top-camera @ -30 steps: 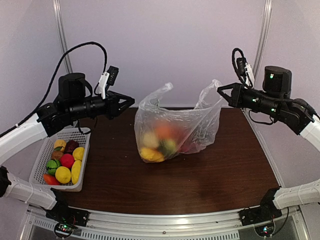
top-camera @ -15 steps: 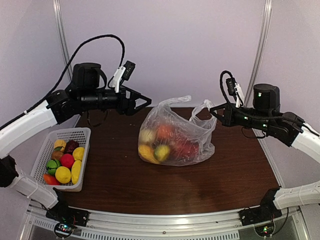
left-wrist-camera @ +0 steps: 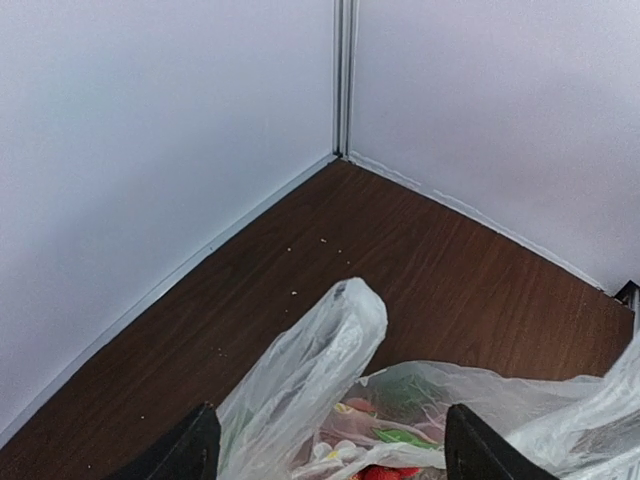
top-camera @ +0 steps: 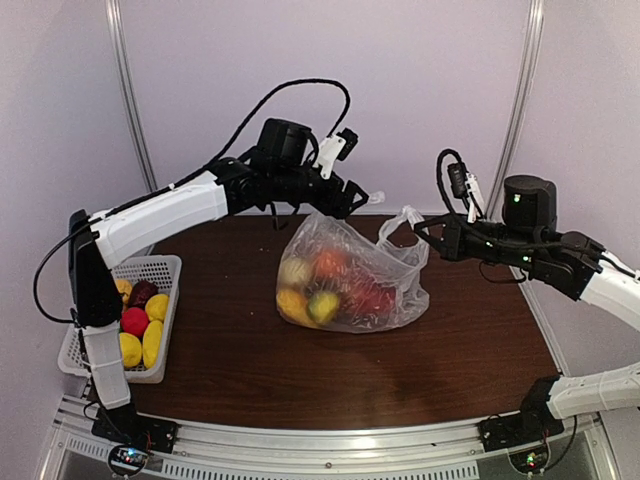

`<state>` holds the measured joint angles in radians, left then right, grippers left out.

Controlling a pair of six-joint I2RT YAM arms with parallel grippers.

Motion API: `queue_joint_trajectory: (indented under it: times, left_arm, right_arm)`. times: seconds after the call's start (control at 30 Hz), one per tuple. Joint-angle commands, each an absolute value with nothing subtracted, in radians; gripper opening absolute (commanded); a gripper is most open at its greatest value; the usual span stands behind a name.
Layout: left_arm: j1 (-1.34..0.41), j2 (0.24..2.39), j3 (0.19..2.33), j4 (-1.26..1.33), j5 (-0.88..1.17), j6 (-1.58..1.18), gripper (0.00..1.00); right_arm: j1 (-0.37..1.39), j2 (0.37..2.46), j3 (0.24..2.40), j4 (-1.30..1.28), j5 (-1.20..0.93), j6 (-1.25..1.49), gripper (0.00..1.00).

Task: Untie the knot of the plastic bag and take out the fruit
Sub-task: Pick up the takeout bag from the center of the board.

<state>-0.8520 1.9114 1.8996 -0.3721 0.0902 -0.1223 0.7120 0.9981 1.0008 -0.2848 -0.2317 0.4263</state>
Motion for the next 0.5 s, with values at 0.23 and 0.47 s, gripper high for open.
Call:
queue_joint_trajectory:
  times: [0.23, 0.47]
  left_arm:
    - [-0.867, 2.103, 2.108, -0.385, 0.045, -0.011, 0.86]
    - [-0.871, 2.182, 2.173, -0.431, -0.022, 0.068, 0.75]
  right_arm:
    - [0.721, 0.99, 0.98, -0.29, -0.24, 0.431, 0.0]
    - [0.721, 0.992, 0.977, -0.286, -0.251, 0.438, 0.0]
